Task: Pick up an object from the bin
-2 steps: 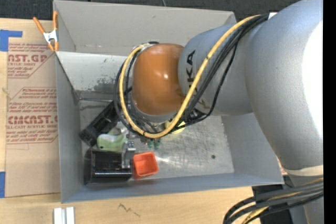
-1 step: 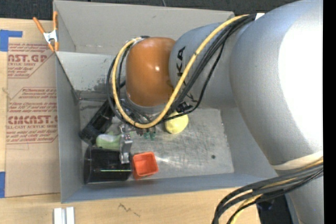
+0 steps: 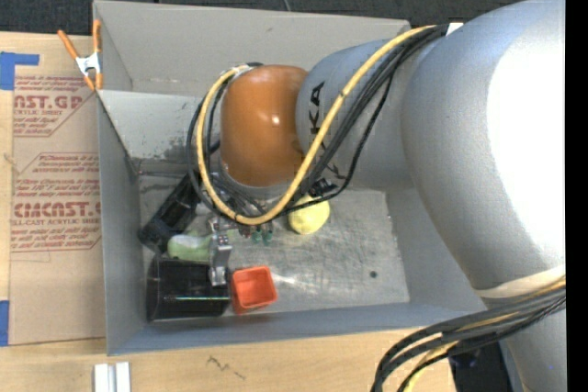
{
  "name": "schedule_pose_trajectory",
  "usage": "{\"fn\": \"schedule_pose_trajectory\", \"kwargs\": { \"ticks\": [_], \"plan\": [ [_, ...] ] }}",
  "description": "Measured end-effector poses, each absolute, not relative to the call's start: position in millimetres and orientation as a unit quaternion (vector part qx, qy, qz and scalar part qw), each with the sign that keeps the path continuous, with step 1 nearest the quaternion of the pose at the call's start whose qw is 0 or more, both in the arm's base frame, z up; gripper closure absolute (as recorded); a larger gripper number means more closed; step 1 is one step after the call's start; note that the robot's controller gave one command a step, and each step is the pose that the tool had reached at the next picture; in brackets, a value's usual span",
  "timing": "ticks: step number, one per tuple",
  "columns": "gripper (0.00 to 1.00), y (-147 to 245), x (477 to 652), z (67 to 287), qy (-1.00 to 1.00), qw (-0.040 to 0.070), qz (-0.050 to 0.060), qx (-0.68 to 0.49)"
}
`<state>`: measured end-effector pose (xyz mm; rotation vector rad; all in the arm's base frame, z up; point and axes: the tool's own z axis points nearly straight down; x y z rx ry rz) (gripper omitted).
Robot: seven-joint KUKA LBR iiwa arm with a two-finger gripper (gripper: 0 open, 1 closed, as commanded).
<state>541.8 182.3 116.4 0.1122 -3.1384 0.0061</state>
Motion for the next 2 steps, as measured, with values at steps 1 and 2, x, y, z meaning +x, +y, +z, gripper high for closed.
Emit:
{"fn": "schedule_pose_trajectory", "kwargs": {
  "ticks": [1, 2],
  "plan": [
    [0.00, 182.2, 541.9, 116.3, -0.999, 0.000, 0.002, 0.036],
    [0.00, 182.2, 541.9, 116.2, -0.999, 0.000, 0.002, 0.036]
  ]
}}
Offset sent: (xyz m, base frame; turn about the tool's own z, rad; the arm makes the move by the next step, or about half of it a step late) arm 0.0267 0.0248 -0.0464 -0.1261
